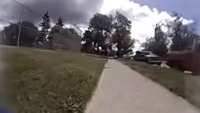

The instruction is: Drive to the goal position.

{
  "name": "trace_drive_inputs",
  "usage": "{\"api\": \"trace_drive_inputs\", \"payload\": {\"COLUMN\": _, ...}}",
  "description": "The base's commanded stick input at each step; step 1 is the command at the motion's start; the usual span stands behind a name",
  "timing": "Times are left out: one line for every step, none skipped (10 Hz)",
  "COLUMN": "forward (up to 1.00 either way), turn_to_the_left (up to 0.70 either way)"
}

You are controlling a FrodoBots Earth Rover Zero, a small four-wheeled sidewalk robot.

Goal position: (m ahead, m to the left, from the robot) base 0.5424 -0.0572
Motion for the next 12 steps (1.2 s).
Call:
{"api": "trace_drive_inputs", "payload": {"forward": 0.70, "turn_to_the_left": 0.00}}
{"api": "trace_drive_inputs", "payload": {"forward": 0.70, "turn_to_the_left": 0.00}}
{"api": "trace_drive_inputs", "payload": {"forward": 0.70, "turn_to_the_left": 0.00}}
{"api": "trace_drive_inputs", "payload": {"forward": 0.70, "turn_to_the_left": 0.00}}
{"api": "trace_drive_inputs", "payload": {"forward": 0.70, "turn_to_the_left": 0.00}}
{"api": "trace_drive_inputs", "payload": {"forward": 0.70, "turn_to_the_left": 0.00}}
{"api": "trace_drive_inputs", "payload": {"forward": 0.70, "turn_to_the_left": 0.00}}
{"api": "trace_drive_inputs", "payload": {"forward": 0.70, "turn_to_the_left": 0.00}}
{"api": "trace_drive_inputs", "payload": {"forward": 0.70, "turn_to_the_left": 0.00}}
{"api": "trace_drive_inputs", "payload": {"forward": 0.70, "turn_to_the_left": 0.00}}
{"api": "trace_drive_inputs", "payload": {"forward": 0.70, "turn_to_the_left": 0.00}}
{"api": "trace_drive_inputs", "payload": {"forward": 0.70, "turn_to_the_left": 0.00}}
